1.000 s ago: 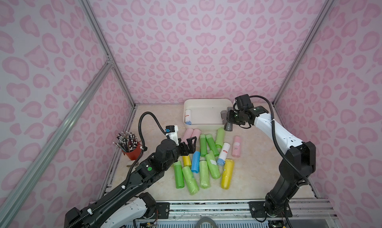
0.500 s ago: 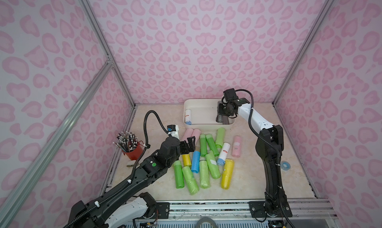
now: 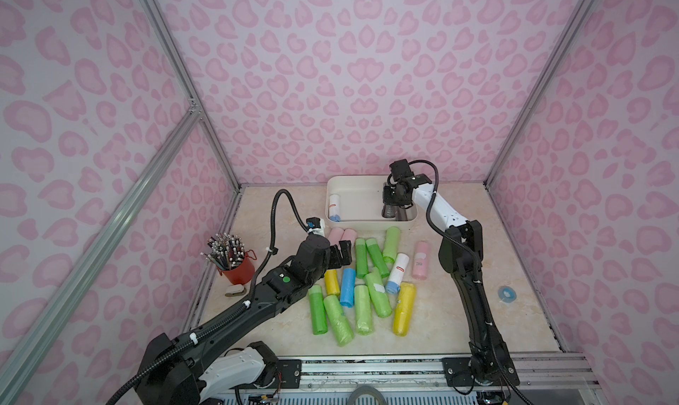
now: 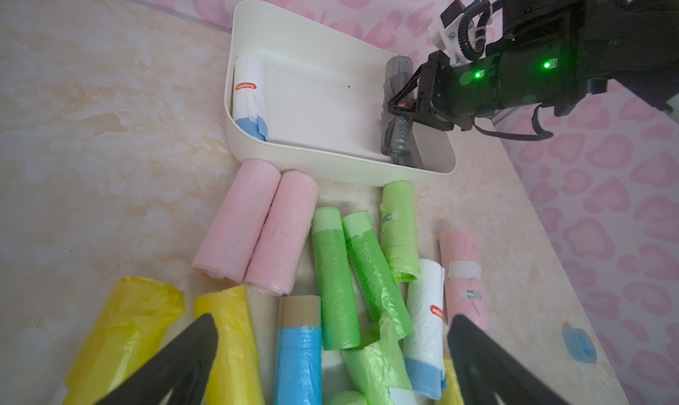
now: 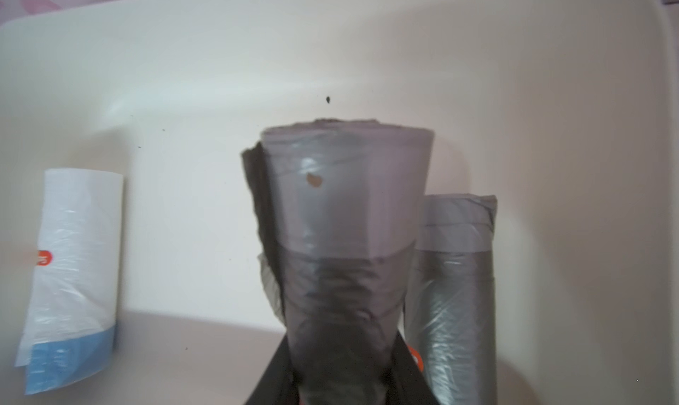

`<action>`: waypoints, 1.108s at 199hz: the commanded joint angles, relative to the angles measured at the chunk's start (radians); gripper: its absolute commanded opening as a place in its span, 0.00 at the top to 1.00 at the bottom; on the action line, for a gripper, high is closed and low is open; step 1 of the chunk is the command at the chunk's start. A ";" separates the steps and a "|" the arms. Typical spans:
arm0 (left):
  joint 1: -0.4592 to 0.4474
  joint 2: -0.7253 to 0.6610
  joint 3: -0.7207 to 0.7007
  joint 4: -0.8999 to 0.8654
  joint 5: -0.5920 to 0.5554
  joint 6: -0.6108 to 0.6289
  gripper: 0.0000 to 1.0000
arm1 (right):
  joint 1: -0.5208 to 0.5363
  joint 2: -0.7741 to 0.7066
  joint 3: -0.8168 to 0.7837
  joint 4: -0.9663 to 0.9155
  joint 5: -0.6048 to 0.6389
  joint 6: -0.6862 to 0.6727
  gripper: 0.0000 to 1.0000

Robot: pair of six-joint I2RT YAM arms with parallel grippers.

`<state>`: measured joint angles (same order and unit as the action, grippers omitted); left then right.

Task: Put the roll of trash bags into the storage box
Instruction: Place the roll of trash bags in the storage box.

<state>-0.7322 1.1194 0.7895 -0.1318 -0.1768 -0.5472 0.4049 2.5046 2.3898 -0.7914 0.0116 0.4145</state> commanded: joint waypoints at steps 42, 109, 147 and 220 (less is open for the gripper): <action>0.010 0.026 0.020 0.017 0.006 0.013 0.00 | -0.017 0.015 0.012 -0.080 0.060 -0.020 0.55; 0.022 0.017 0.010 0.009 -0.040 0.016 0.00 | -0.015 -0.134 -0.080 -0.111 0.057 -0.017 0.03; 0.066 -0.006 -0.006 -0.063 -0.092 -0.013 0.00 | 0.017 -0.334 -0.254 -0.108 0.099 0.013 0.10; 0.157 -0.117 -0.118 -0.202 -0.063 -0.097 0.00 | 0.159 -0.665 -0.530 -0.101 0.087 0.076 0.10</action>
<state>-0.5812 1.0241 0.6880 -0.2535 -0.2607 -0.6014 0.5346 1.8992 1.9129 -0.8871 0.1200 0.4572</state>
